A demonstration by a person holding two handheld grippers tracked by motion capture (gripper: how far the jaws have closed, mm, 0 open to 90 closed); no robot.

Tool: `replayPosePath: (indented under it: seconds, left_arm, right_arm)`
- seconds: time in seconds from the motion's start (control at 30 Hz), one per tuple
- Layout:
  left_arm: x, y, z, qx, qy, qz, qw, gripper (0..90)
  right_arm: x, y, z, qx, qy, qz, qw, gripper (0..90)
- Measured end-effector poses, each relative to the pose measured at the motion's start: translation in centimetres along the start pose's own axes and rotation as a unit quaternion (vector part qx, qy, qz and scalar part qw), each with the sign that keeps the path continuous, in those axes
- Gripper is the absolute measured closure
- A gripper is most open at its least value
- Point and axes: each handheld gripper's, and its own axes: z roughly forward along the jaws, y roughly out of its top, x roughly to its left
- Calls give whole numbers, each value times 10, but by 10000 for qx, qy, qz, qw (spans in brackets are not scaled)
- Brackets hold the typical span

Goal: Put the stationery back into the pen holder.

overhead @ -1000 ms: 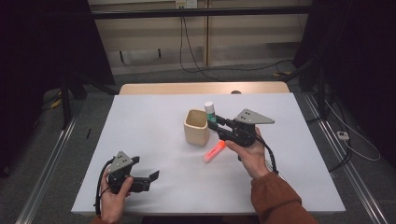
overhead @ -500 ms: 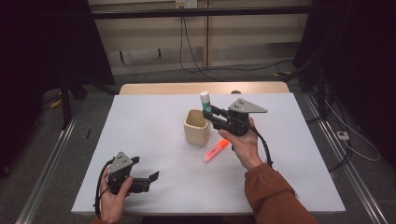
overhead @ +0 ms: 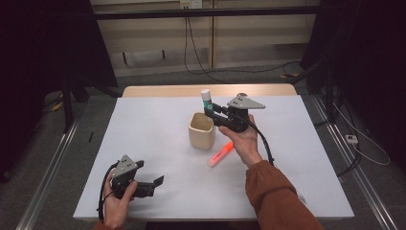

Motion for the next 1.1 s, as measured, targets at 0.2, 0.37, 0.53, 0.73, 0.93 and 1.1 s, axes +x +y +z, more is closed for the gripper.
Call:
replayPosePath:
  seconds: [0.2,0.37,0.53,0.73,0.93,1.1]
  left_arm:
    - [0,0,1,-7,-7,41,10000,43]
    - [-1,0,1,-5,21,61,10000,43]
    - [-2,0,1,-1,-19,44,10000,43]
    - [-1,0,1,20,9,72,10000,43]
    - [-2,0,1,23,-3,51,10000,43]
    - [-1,0,1,73,26,47,10000,43]
  right_arm:
    - [-1,-4,10,61,25,-56,10000,669]
    - [-2,-9,15,118,22,-42,9999,668]
    - [-1,-14,20,186,58,-67,9998,668]
    - [-3,-18,23,243,54,-18,9997,668]
    - [-4,-26,24,312,34,6,9995,667]
    - [-5,-30,23,349,11,8,9994,666]
